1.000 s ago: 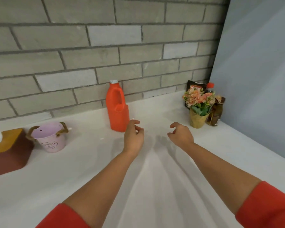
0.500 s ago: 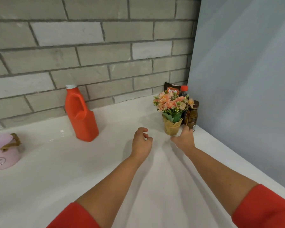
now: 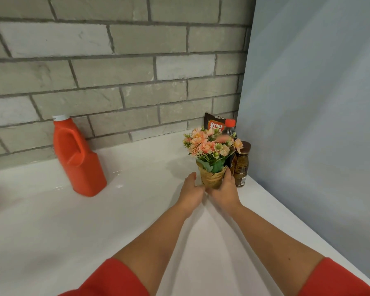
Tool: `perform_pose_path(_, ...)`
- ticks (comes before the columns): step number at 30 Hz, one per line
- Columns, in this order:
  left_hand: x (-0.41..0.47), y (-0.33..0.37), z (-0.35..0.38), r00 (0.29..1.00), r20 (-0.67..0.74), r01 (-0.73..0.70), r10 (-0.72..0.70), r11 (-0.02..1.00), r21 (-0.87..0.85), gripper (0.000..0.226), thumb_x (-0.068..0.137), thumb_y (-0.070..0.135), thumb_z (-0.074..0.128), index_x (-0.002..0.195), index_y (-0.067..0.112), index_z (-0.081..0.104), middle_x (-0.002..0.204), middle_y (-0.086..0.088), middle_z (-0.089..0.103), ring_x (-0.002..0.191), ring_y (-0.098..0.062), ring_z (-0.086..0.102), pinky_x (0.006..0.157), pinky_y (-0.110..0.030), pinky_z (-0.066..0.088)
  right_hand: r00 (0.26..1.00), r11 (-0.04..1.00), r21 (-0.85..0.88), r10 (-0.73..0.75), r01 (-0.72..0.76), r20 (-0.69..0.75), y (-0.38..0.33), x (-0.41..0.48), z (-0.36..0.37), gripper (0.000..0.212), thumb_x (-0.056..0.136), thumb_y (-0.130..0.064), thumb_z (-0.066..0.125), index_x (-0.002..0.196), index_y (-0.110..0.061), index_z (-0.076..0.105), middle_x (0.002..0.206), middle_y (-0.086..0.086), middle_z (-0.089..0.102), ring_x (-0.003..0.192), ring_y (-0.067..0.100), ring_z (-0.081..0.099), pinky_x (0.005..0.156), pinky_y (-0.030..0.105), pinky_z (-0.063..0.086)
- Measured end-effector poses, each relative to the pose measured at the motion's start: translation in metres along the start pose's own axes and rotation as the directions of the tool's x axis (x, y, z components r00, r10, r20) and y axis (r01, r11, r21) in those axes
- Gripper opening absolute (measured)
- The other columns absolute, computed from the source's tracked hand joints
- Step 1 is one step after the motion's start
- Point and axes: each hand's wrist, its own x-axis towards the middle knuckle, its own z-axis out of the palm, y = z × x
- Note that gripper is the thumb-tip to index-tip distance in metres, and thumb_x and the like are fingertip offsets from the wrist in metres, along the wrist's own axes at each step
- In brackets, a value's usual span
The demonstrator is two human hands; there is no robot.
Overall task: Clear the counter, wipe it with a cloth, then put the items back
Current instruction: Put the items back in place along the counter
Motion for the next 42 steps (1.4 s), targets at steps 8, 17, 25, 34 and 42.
perform_pose_path(8, 0.007, 0.023, 0.010, 0.998, -0.008, -0.055, 0.055, 0.984, -0.171, 0.055, 0.087, -0.002, 0.051, 0.137, 0.017, 0.035, 0.121, 0.002, 0.050, 0.101, -0.012, 0.049, 0.070, -0.013, 0.043, 0.999, 0.990, 0.130, -0.054, 0.054, -0.005, 0.002, 0.011, -0.002, 0.071, 0.073, 0.001, 0.070, 0.135, -0.013, 0.037, 0.123, 0.007, 0.056, 0.112, 0.019, 0.054, 0.087, 0.024, 0.042)
perform_pose_path(17, 0.003, 0.010, -0.006, 0.977, -0.196, -0.116, 0.086, 0.982, -0.147, 0.045, 0.082, 0.006, 0.060, 0.119, 0.026, 0.045, 0.115, 0.002, 0.059, 0.101, -0.014, 0.057, 0.082, -0.022, 0.045, 0.985, 0.976, 0.152, -0.163, 0.154, 0.052, -0.017, 0.002, 0.012, 0.062, 0.077, 0.003, 0.066, 0.131, -0.010, 0.040, 0.110, 0.001, 0.057, 0.099, 0.012, 0.055, 0.086, 0.023, 0.046)
perform_pose_path(25, -0.015, -0.002, -0.059, 0.949, -0.303, -0.120, 0.083, 0.987, -0.105, 0.058, 0.073, 0.006, 0.067, 0.125, 0.017, 0.042, 0.117, -0.006, 0.059, 0.104, -0.023, 0.060, 0.079, -0.027, 0.052, 0.967, 0.965, 0.160, -0.229, 0.210, 0.113, -0.052, -0.021, 0.042, 0.057, 0.074, -0.004, 0.071, 0.123, -0.012, 0.043, 0.101, -0.002, 0.056, 0.093, 0.016, 0.057, 0.075, 0.024, 0.046)
perform_pose_path(34, -0.078, -0.015, -0.143, 0.808, -0.540, -0.234, 0.238, 0.969, 0.078, 0.070, 0.055, 0.031, 0.064, 0.120, 0.016, 0.043, 0.115, -0.004, 0.055, 0.107, -0.017, 0.056, 0.092, -0.034, 0.049, 0.921, 0.929, 0.221, -0.340, 0.297, 0.191, -0.107, -0.078, 0.118, 0.048, 0.081, -0.006, 0.065, 0.123, -0.011, 0.042, 0.107, 0.000, 0.057, 0.093, 0.012, 0.060, 0.075, 0.014, 0.048)
perform_pose_path(42, -0.126, -0.034, -0.246, 0.727, -0.632, -0.271, 0.268, 0.958, 0.095, 0.049, 0.067, 0.014, 0.072, 0.103, 0.026, 0.041, 0.089, 0.013, 0.049, 0.084, -0.005, 0.052, 0.066, -0.009, 0.040, 0.860, 0.894, 0.265, -0.430, 0.363, 0.274, -0.173, -0.128, 0.199, 0.061, 0.077, -0.011, 0.069, 0.130, -0.012, 0.039, 0.120, 0.005, 0.056, 0.104, 0.017, 0.058, 0.086, 0.032, 0.052)
